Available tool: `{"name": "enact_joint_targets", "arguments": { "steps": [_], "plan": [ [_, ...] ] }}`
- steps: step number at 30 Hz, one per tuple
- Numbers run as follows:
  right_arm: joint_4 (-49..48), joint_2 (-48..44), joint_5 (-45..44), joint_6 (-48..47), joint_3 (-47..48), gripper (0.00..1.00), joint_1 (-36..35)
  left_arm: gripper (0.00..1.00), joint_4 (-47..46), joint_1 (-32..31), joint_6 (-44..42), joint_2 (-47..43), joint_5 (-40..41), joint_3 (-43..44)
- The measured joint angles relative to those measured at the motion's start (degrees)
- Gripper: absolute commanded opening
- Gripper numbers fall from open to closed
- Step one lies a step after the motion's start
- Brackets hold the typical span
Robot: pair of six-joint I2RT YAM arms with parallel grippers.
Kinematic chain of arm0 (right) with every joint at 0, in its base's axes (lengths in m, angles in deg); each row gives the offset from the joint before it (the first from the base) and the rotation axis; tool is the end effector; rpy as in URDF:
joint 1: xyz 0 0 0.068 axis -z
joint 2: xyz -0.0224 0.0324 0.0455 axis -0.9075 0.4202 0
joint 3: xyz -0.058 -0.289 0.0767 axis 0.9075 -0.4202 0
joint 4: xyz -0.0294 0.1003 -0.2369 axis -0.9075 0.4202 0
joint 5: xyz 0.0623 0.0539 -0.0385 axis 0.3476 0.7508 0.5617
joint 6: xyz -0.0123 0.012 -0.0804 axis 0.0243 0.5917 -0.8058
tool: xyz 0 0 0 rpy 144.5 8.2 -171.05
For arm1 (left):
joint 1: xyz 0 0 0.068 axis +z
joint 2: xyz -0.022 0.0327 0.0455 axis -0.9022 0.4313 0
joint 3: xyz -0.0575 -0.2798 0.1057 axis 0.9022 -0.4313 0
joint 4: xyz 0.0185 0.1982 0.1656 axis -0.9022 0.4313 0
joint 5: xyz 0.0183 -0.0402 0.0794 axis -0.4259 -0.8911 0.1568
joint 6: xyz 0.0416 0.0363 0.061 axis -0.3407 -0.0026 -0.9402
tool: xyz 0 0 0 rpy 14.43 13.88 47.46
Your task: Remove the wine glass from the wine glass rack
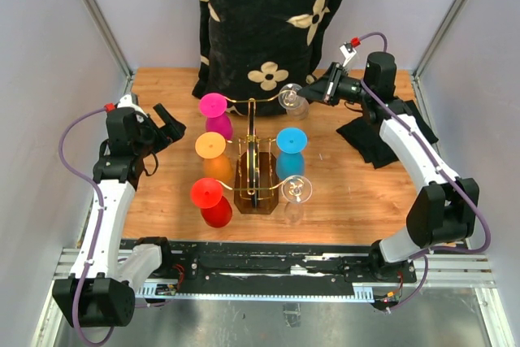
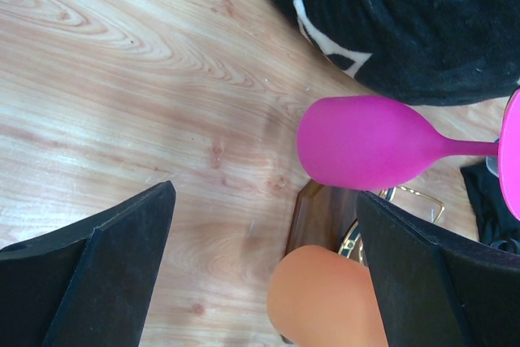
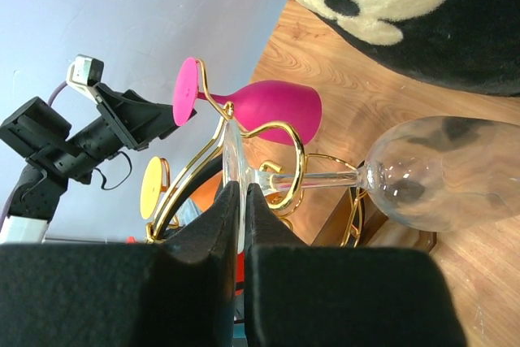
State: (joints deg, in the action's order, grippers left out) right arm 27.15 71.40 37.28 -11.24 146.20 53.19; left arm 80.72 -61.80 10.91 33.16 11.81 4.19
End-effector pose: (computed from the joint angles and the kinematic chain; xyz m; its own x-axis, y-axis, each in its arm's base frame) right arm 0.3495 0.1305 0.4065 -0.7316 0.3170 -0.6036 -0.5051 0.3427 0.7921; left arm 0.2168 0.0027 0.3383 -0.4445 -0.4917 -0.7487 -0.1867 0.8683 -0.4595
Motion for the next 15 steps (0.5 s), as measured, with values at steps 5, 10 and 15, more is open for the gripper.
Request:
{"name": "enact_joint_targets", "arguments": {
  "steps": [5,10,15],
  "plan": [
    [-0.13,0.22,0.02,0.61,1.18,0.01,-0.04,1.00,0.15,0.00,0.02,-0.09,-0.04,0.00],
    [-0.74,1.97,-0.02,1.16,3.52,0.01,-0.26,1.00,0.15,0.00,0.02,-0.09,-0.09,0.00],
    [-0.39,6.23,0.24,1.29,6.86,0.01,-1.33,1.00,0.17,0.00,-0.02,-0.09,-0.04,0.00]
  ]
}}
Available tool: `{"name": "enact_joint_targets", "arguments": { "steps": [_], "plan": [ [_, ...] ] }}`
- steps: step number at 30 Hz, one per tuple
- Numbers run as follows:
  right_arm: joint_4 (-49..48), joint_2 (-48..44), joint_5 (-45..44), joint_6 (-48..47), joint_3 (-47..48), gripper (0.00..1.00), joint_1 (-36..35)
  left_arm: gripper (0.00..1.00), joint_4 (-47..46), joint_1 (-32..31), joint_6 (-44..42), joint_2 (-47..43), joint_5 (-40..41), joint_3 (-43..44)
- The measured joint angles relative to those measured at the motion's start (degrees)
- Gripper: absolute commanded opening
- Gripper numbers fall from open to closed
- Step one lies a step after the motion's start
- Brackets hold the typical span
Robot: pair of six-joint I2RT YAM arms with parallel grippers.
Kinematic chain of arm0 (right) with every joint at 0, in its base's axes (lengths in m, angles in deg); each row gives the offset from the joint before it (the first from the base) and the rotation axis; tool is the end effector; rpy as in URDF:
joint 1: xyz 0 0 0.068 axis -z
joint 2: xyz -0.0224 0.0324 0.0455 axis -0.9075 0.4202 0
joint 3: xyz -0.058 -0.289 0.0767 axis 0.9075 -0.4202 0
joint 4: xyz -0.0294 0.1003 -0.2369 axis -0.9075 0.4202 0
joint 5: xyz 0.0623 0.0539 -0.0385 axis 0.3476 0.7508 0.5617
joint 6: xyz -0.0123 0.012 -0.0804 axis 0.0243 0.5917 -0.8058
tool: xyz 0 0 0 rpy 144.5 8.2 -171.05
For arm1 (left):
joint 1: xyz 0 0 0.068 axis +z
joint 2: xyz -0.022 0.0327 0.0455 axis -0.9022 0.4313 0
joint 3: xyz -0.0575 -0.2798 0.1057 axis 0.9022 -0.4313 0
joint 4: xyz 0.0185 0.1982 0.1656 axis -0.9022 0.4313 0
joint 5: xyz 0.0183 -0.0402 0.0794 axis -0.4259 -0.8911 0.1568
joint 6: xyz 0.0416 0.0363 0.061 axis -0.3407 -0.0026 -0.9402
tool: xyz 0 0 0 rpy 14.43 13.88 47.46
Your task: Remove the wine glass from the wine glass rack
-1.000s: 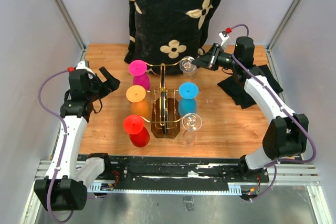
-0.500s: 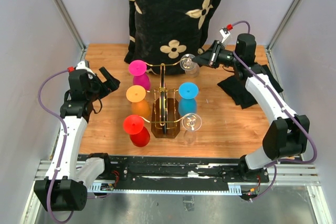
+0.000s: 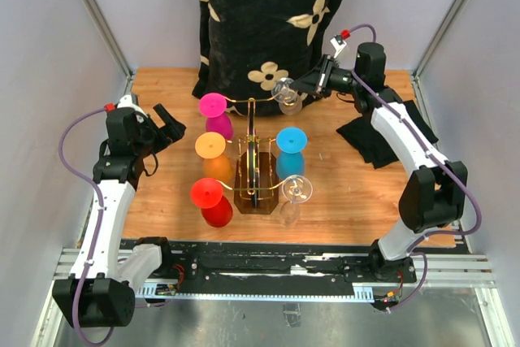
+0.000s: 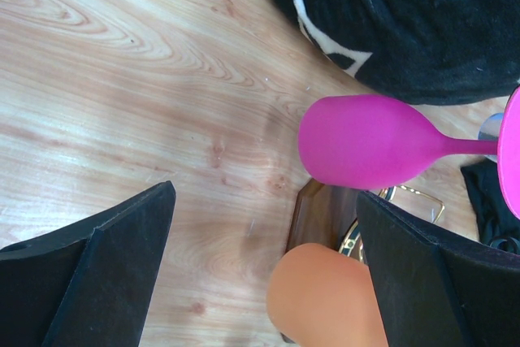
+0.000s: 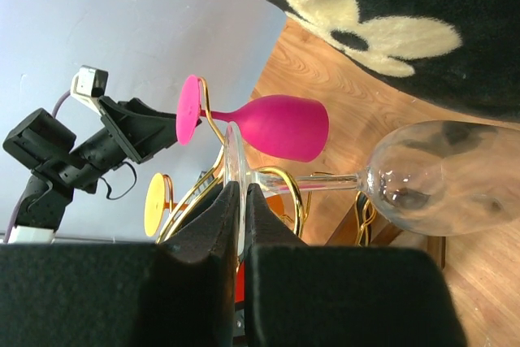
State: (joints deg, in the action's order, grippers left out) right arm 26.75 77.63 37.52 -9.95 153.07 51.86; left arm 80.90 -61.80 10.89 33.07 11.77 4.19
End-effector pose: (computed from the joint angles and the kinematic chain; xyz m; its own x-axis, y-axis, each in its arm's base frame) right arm 0.3776 0.1462 0.4117 -0.7410 0.3070 -0.5973 -0.5115 0.3182 0.7982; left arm 0.2162 0.0026 0.3382 -0.4461 -0.4915 -0.7480 -0.1867 0.8684 -0.4593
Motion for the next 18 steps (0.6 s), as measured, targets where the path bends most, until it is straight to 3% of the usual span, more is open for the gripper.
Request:
{"name": "enact_joint_targets", "arguments": {
  "steps": [11,18],
  "plan": [
    [1.60,2.12,0.90,-0.15,2.19,0.01,-1.25,1.00,0.07,0.00,-0.42,0.00,0.17,0.00],
    [3.17,-2.23,1.42,-1.31,-0.63,0.01,-4.90,1.00,0.07,0.00,-0.39,-0.09,-0.07,0.00]
  ]
}}
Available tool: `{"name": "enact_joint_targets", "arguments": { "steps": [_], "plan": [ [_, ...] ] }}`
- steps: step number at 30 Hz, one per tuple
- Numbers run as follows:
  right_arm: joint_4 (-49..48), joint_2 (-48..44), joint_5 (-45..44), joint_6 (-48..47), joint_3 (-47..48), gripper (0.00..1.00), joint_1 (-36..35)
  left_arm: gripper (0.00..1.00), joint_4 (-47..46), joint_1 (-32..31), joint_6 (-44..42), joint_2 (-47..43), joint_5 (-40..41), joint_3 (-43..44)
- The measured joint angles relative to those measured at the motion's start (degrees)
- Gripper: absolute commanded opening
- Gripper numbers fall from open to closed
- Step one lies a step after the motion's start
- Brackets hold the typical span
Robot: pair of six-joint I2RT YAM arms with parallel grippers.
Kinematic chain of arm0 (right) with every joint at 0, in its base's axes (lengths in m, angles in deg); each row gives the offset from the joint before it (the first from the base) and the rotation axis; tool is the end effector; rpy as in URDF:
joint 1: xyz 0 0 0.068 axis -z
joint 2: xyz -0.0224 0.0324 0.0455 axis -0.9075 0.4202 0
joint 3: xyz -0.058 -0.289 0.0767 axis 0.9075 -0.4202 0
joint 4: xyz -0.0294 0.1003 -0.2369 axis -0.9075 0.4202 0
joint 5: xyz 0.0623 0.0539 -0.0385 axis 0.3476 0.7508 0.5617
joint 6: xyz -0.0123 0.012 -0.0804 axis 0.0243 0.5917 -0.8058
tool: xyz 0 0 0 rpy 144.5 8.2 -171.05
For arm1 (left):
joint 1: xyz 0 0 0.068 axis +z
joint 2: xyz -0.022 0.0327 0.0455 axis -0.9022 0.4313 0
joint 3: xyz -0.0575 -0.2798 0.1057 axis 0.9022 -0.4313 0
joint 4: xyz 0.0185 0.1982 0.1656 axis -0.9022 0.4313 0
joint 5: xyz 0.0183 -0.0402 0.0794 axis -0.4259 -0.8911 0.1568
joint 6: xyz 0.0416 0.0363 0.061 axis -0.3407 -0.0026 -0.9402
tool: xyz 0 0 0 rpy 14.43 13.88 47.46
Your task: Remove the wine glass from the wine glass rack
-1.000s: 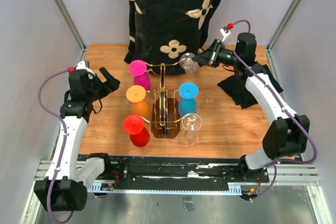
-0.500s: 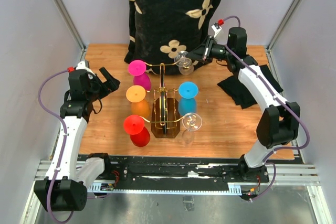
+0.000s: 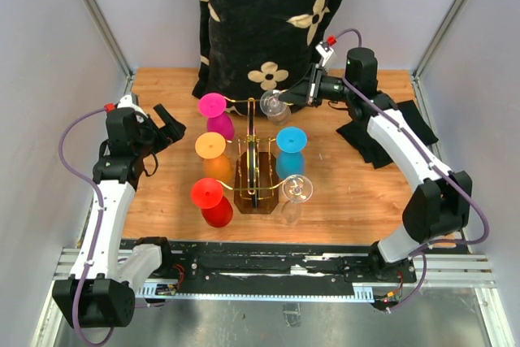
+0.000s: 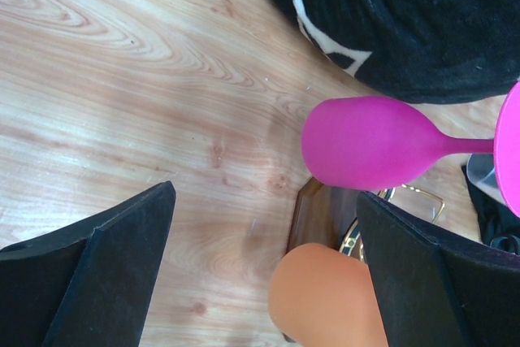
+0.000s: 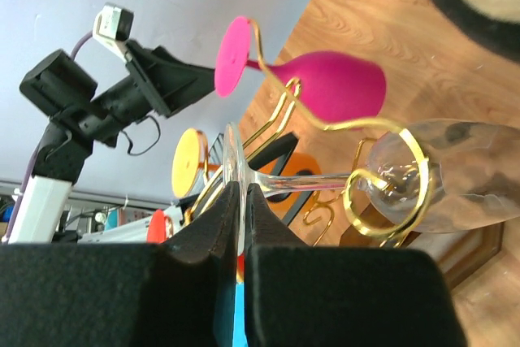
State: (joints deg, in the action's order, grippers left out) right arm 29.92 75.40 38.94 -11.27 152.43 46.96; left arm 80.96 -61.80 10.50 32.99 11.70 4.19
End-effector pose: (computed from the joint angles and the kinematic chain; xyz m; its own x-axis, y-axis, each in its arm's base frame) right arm 0.3502 0.1746 0.4159 -0.7740 0.2142 -0.5959 -0.5395 0.2697 0.7976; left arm 0.2158 0.0025 0.3383 -0.4476 -0.4855 -0.7510 -0.1826 0.8717 -0.4547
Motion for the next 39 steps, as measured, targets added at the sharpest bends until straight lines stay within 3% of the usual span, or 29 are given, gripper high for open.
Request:
{"name": "enact_joint_targets", "arguments": {
  "steps": [11,18,22,32,39],
  "plan": [
    [14.10,-12.46,0.26,-9.33,-5.05,0.01,0.79,1.00,0.72,0.00,-0.02,-0.83,-0.04,0.00],
    [23.47,-17.35,0.20,-17.03,-6.91,0.01,15.41,1.00,1.22,0.00,0.00,-0.98,-0.11,0.00],
    [26.58,-17.07,-4.57,-24.13,-6.88,0.01,20.61,1.00,1.20,0.00,0.04,-0.98,-0.44,0.00],
    [26.56,-8.96,-21.99,-40.98,-6.62,0.01,19.78,1.00,1.22,0.00,0.24,-0.98,-0.52,0.00],
    [20.61,-15.02,-35.36,-52.74,-14.82,0.01,12.24,1.00,1.22,0.00,0.22,-1.20,0.02,0.00]
  ]
}}
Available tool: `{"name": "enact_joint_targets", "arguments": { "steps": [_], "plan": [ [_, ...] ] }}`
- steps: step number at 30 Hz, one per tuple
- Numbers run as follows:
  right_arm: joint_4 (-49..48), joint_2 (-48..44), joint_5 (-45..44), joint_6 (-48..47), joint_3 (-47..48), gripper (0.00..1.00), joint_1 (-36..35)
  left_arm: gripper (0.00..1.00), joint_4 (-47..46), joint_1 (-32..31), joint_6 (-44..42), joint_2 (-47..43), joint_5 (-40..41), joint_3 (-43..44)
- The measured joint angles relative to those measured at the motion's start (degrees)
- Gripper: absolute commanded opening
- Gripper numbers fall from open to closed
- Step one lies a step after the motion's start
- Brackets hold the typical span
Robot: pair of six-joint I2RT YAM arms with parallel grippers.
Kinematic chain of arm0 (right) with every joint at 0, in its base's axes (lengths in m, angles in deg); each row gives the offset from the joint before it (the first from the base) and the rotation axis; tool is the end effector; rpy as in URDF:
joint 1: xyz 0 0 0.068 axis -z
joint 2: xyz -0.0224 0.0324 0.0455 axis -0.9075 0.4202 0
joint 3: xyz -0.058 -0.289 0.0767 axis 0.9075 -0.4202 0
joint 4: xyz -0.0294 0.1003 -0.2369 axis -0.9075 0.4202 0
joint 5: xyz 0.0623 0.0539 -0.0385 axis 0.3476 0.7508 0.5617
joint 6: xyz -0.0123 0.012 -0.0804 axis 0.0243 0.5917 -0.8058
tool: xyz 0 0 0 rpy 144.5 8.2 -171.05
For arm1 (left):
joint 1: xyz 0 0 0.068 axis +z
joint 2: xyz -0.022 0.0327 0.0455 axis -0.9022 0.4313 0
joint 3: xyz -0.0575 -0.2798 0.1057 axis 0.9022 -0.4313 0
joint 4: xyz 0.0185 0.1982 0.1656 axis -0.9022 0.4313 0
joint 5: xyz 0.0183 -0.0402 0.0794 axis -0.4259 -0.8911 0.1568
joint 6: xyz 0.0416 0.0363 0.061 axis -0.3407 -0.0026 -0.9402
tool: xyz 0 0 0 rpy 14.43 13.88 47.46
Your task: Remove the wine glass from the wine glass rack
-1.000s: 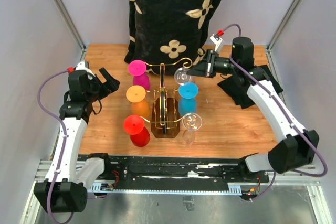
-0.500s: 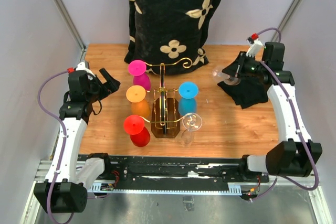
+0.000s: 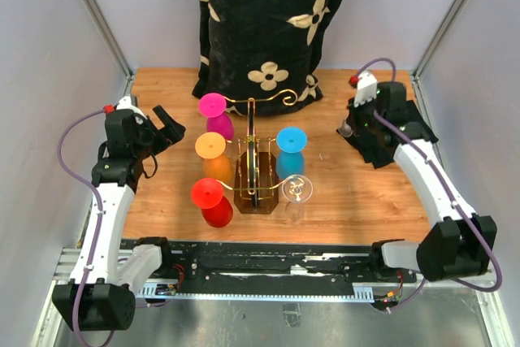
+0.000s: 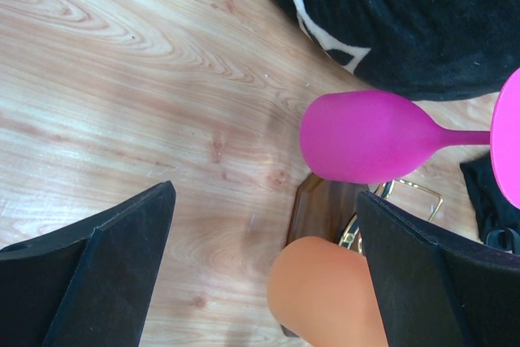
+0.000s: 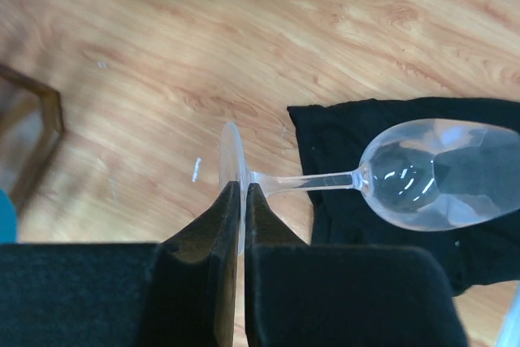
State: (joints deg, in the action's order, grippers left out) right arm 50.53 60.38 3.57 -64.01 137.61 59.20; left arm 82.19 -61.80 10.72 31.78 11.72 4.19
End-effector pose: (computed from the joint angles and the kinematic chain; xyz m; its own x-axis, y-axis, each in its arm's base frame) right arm 0.3142 0.0535 0.3556 -0.4422 -0.1534 -0.8837 -0.4003 0.9155 0.0414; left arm 0.2096 0.0022 0.3397 -0.4470 -0.4889 -0.7491 -0.1847 0.8699 -0.4574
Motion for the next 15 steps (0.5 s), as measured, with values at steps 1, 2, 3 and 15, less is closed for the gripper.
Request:
{"name": "enact_joint_targets", "arguments": {
  "steps": [1,2,3,15],
  "plan": [
    [-0.96,-1.36,-2.34,-1.88,-2.14,0.01,-1.66,1.00,0.00,0.00,0.00,-0.09,-0.02,0.00],
    [-2.40,-2.75,-4.81,-4.04,-4.50,0.01,-3.61,1.00,0.00,0.00,0.02,-0.15,-0.02,0.00],
    [-3.80,-4.00,-7.76,-6.29,-6.95,0.01,-5.66,1.00,0.00,0.00,0.02,-0.24,-0.04,0.00],
    [-8.13,-10.51,-23.65,-17.31,-11.39,0.01,-10.32,1.00,1.29,0.00,0.00,-1.05,0.26,5.18]
  ]
}}
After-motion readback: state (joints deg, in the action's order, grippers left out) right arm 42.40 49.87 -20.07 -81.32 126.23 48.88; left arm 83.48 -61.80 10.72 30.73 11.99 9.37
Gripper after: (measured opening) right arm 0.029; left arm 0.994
